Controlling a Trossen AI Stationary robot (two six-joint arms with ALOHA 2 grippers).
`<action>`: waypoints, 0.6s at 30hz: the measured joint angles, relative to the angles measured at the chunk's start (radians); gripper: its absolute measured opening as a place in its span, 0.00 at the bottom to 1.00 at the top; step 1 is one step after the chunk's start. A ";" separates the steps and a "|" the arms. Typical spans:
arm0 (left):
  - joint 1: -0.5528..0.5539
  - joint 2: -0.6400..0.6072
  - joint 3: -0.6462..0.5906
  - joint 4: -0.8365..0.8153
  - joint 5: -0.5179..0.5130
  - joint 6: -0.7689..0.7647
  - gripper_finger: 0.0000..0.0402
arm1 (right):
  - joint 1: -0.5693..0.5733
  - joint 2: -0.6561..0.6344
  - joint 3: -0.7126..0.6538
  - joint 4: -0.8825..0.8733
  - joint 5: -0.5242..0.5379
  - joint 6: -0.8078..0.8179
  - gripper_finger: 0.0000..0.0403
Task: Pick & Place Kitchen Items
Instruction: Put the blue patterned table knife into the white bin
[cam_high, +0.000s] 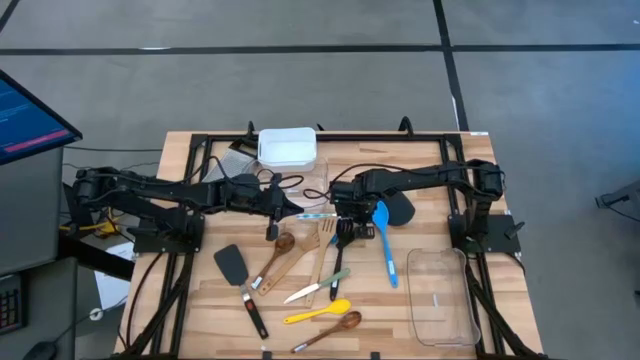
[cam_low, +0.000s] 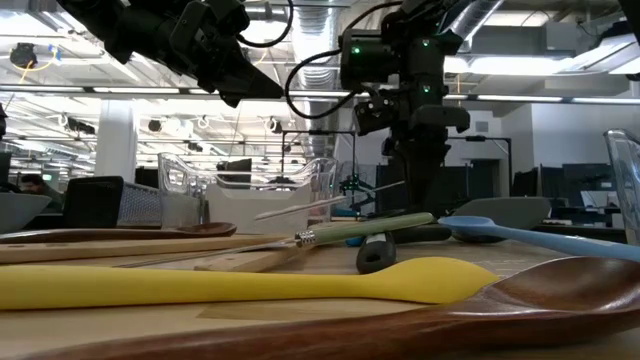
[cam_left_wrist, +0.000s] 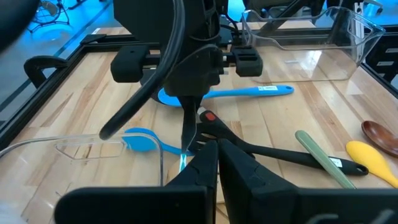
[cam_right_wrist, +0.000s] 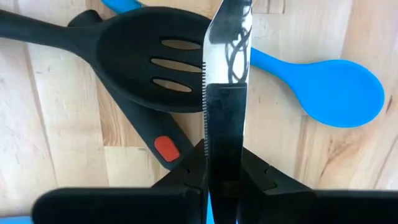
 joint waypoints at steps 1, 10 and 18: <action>0.000 0.000 0.000 0.000 0.000 -0.011 0.00 | 0.000 0.000 0.002 -0.004 0.000 -0.004 0.08; 0.000 0.000 0.000 0.000 0.003 -0.082 0.00 | 0.017 0.000 0.033 -0.046 0.000 -0.022 0.09; 0.001 0.000 0.000 0.000 0.002 -0.077 0.00 | 0.061 -0.063 0.048 -0.069 0.000 -0.044 0.08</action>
